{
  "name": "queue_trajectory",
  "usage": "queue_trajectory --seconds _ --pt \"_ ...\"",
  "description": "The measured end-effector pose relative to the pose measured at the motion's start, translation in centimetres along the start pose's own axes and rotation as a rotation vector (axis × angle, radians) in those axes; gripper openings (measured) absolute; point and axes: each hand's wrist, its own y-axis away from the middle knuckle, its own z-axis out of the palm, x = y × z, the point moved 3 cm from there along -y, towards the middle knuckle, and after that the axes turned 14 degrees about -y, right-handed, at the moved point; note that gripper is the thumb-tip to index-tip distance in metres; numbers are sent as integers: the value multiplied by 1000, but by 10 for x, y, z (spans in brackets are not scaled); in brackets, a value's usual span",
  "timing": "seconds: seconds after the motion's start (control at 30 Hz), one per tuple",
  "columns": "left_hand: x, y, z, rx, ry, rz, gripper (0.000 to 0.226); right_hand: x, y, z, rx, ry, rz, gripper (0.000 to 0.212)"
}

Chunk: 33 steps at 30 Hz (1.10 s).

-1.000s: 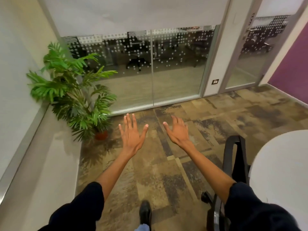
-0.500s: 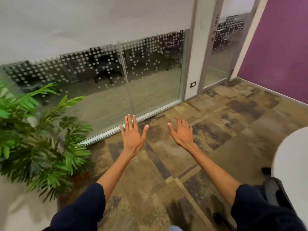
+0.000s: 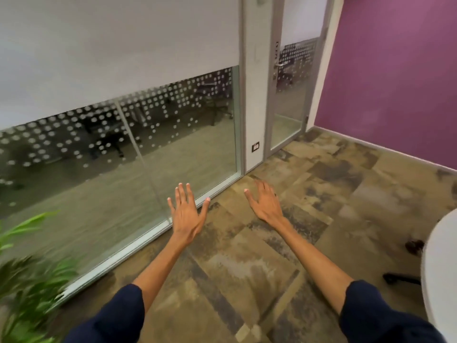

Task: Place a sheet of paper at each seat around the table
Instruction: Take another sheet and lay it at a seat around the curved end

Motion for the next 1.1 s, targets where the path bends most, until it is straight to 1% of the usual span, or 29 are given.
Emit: queue_trajectory --seconds 0.1,0.23,0.4,0.53,0.73,0.8,0.9,0.97,1.1 --pt "33 -62 9 13 31 53 88 18 -53 -22 47 8 33 64" --pt "92 -127 28 -4 40 158 85 49 -107 -50 109 26 76 64" --pt "172 -203 61 -53 75 273 84 102 -164 -82 193 58 175 64" --pt "234 -270 95 -73 92 385 89 148 -210 -113 254 92 282 66" --pt "338 -371 131 -68 92 596 94 210 -270 -172 428 104 428 67" --pt "377 -398 138 -58 81 659 92 228 -282 -190 500 114 454 68" --pt "435 -414 146 -134 135 720 87 252 -286 -216 605 118 509 66" --pt "475 -415 154 -116 178 817 85 271 -286 -235 674 115 565 66" --pt "565 -401 168 -167 221 971 87 311 -268 -278 805 109 701 68"
